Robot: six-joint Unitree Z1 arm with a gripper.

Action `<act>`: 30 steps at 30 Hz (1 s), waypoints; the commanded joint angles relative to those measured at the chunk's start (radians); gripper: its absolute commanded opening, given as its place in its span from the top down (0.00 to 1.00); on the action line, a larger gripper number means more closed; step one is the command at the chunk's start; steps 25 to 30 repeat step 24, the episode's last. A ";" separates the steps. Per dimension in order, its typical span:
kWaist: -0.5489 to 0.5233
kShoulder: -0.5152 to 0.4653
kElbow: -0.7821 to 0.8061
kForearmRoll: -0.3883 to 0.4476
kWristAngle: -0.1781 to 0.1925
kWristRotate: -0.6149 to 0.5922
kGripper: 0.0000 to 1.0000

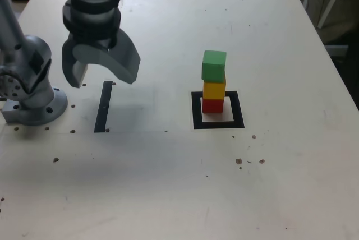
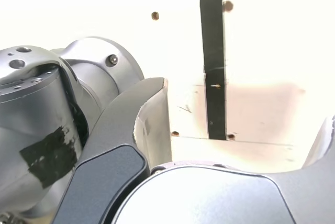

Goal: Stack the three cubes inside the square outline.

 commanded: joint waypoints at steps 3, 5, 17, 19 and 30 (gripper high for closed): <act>0.003 -0.005 0.029 -0.031 -0.016 -0.004 0.00; 0.003 -0.011 0.042 -0.039 -0.019 -0.005 0.00; 0.003 -0.060 0.070 -0.046 -0.033 -0.009 0.00; 0.003 -0.064 0.071 -0.044 -0.033 -0.012 0.00; 0.003 -0.066 0.078 -0.048 -0.033 -0.017 0.00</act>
